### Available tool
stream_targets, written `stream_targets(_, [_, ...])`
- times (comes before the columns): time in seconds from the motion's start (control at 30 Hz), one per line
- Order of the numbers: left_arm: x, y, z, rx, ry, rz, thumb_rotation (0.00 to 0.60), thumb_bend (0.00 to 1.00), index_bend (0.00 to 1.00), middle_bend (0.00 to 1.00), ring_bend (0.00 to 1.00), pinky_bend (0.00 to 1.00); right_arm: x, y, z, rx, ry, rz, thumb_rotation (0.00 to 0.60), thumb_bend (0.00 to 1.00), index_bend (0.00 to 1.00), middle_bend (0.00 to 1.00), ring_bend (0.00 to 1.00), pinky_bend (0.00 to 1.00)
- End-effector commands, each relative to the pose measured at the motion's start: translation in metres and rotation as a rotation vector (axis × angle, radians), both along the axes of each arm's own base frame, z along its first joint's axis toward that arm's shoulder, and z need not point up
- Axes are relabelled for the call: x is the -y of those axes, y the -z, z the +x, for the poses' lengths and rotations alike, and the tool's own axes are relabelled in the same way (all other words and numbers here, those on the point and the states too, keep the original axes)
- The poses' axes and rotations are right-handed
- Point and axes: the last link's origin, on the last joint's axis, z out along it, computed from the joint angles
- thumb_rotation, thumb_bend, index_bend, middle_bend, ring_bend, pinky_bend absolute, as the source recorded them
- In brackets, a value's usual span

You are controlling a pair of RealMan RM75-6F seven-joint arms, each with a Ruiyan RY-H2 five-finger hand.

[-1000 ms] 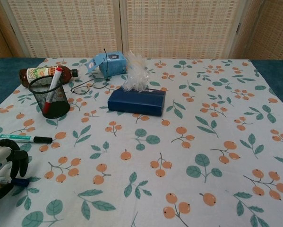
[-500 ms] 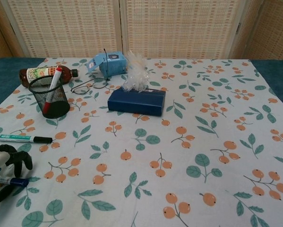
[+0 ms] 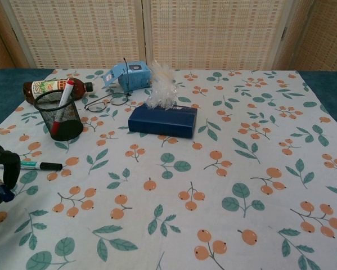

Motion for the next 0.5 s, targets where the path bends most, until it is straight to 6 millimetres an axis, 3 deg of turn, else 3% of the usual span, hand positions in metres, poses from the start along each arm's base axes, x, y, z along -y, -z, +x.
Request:
stream_targets(0.03, [-0.033, -0.067, 0.03, 0.137, 0.077, 0.074, 0.6, 0.3, 0.66, 0.75, 0.36, 0.28, 0.0, -0.001, -0.001, 0.005, 0.0, -0.008, 0.6, 0.0, 0.48, 0.14, 0.24, 0.04])
stream_targets(0.17, [-0.08, -0.129, 0.059, 0.299, 0.096, 0.087, 0.6, 0.3, 0.65, 0.75, 0.36, 0.29, 0.0, -0.004, -0.002, 0.008, 0.003, -0.017, 0.6, 0.0, 0.48, 0.14, 0.24, 0.04])
stream_targets(0.27, [-0.112, -0.147, 0.076, 0.496, 0.042, -0.023, 0.6, 0.3, 0.65, 0.74, 0.36, 0.29, 0.0, -0.005, -0.002, 0.011, 0.004, -0.023, 0.6, 0.0, 0.48, 0.14, 0.24, 0.04])
stream_targets(0.4, [-0.153, -0.154, 0.082, 0.663, -0.022, -0.126, 0.6, 0.3, 0.64, 0.72, 0.36, 0.29, -0.001, -0.006, -0.002, 0.007, 0.003, -0.032, 0.6, 0.0, 0.48, 0.14, 0.24, 0.04])
stream_targets(0.5, [-0.171, -0.143, 0.079, 0.722, -0.065, -0.177, 0.6, 0.3, 0.63, 0.72, 0.36, 0.28, -0.001, -0.007, -0.003, 0.006, 0.008, -0.04, 0.6, 0.0, 0.48, 0.14, 0.24, 0.04])
